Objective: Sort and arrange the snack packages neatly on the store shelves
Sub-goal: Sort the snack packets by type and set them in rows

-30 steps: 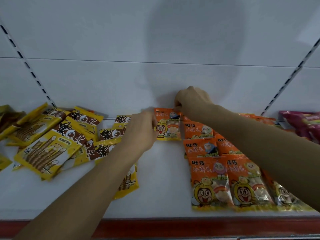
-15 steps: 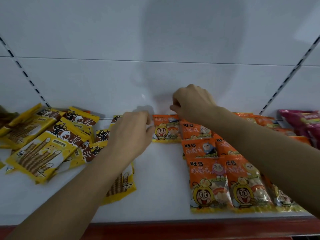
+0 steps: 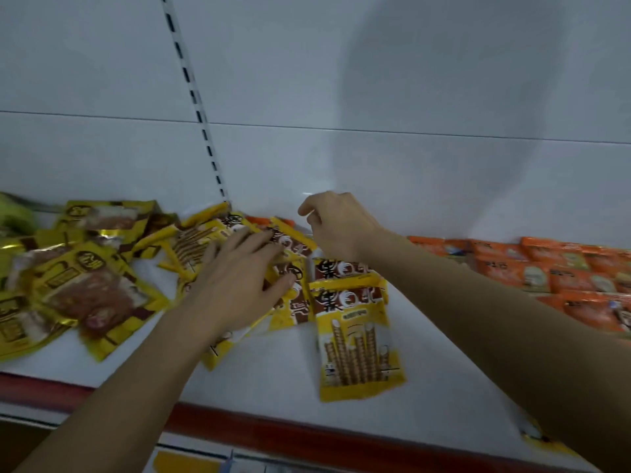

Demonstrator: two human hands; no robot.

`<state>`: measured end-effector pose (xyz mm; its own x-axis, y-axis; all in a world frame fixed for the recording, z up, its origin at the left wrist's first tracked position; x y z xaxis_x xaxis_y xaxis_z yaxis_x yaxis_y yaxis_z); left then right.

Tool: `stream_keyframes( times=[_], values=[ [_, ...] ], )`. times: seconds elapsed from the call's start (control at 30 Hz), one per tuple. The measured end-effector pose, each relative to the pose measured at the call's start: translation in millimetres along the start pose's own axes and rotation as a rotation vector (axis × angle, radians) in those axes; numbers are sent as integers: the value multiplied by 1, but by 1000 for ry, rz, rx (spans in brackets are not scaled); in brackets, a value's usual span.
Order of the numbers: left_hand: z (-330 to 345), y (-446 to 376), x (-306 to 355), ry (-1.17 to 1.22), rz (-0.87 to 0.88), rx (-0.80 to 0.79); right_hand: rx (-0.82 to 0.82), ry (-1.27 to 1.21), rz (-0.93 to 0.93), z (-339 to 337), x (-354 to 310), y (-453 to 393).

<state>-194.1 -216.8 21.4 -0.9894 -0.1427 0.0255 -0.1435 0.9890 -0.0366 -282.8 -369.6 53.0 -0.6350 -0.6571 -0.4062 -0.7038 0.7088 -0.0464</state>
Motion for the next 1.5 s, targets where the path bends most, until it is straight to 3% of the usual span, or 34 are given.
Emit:
stream_keyframes(
  times=[0.17,0.27,0.5,0.7,0.87,1.07,1.23,1.33,1.4,1.5],
  values=[
    [9,20,-29,91,135,88,65,78,242,33,-9,-37],
    [10,25,-43,140,207,119,142,-22,375,48,-10,-41],
    [9,28,-47,157,221,132,286,-435,425,48,-14,-22],
    [5,25,-49,171,186,107,535,-645,331,-9,-31,9],
    [-15,17,-53,589,123,444,551,-1063,395,-34,-35,56],
    [-37,2,-35,1227,123,435,507,-1380,468,-15,-27,100],
    [-39,7,-21,1414,35,583,447,-1289,495,-15,-9,128],
    [-38,8,-7,1480,33,573,409,-1304,483,-20,5,139],
    [-36,7,5,1474,67,545,467,-1287,478,-27,17,146],
    [-35,5,23,1459,87,525,560,-992,429,-47,34,159]
  ],
)
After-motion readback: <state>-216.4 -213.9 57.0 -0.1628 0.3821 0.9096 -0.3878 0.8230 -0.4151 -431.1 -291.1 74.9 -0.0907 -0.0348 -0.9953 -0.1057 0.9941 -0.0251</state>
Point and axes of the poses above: each hand's wrist, its own y-axis away from the middle knuckle, its own z-axis out of the palm, x = y × z, the point moved 4 cm from there along -y, towards the middle knuckle, and after that the axes turned 13 degrees about z, right-handed, at the moved point
